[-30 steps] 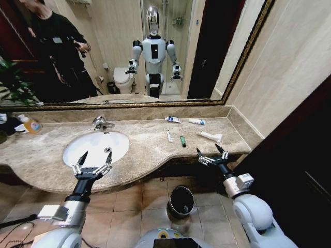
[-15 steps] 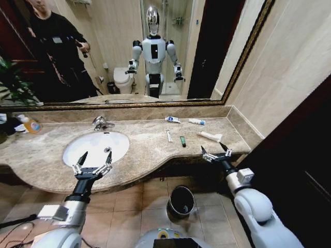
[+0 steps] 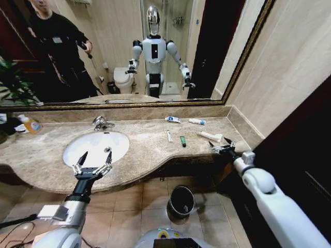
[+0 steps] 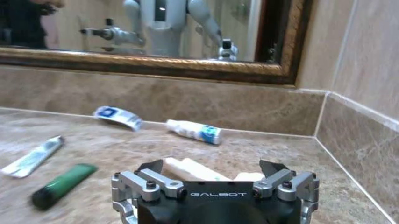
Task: Pick up the trash from the sink and place it in the trash bin.
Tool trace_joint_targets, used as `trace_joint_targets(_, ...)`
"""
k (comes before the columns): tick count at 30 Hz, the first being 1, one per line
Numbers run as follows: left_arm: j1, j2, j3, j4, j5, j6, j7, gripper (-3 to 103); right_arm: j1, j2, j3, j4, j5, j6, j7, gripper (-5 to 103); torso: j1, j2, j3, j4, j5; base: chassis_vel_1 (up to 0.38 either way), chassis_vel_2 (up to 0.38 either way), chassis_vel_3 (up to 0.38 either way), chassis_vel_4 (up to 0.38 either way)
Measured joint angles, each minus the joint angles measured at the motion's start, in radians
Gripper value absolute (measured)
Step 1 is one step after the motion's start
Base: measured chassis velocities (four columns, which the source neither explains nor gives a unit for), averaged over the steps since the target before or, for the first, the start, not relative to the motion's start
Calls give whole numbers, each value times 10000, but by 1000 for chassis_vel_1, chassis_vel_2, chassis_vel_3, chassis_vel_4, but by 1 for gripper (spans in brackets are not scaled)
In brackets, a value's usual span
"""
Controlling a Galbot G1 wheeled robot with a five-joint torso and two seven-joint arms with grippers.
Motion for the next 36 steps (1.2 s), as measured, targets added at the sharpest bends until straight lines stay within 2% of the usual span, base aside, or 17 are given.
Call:
trace_joint_targets(4,0,-1,-1,0,0,0,-1,100,764,-88,-370,-876,182,-68,1,100,1,-1,1,3,-1,0,0,0,0)
trace_joint_targets(7,0,-1,-1,0,0,0,-1,100,1142,-141,-530,-1380,406,-498,-98,100,1,0,0,2,-1,0,0,0,0)
trace_joint_targets(9,0,0,-1,0,0,0,-1,100,1314,-138,-572,-1739,629,-881,-422,100,0,0,0,1,0,0,0,0,0)
trace_joint_targets(12,0,-1,-1,0,0,0,-1,100,1329,-110,-572,-1896,628,-900,-731,100,0,0,-1,0,-1,0,0,0,0)
trace_joint_targets(17,0,0,-1,0,0,0,-1,100,1378,93,-642,-2246,571,-473,-1359,100,0,0,-1,-1,-2,0,0,0,0)
trace_joint_targets(22,0,0,-1,0,0,0,-1,100,1572,437,-845,-2470,443,-226,-1418,100,0,0,-1,1,-2,0,0,0,0)
trace_joint_targets(30,0,-1,-1,0,0,0,-1,100,1858,578,-1040,-2733,272,99,-1410,100,0,0,-1,0,-3,0,0,0,0)
trace_joint_targets(33,0,-1,-1,0,0,0,-1,100,1946,626,-1126,-2796,244,181,-1391,103,0,0,-1,0,-3,0,0,0,0)
trace_joint_targets(36,0,-1,0,0,0,0,-1,100,2063,732,-1238,-2870,196,284,-1334,90,0,0,-1,1,-2,0,0,0,0)
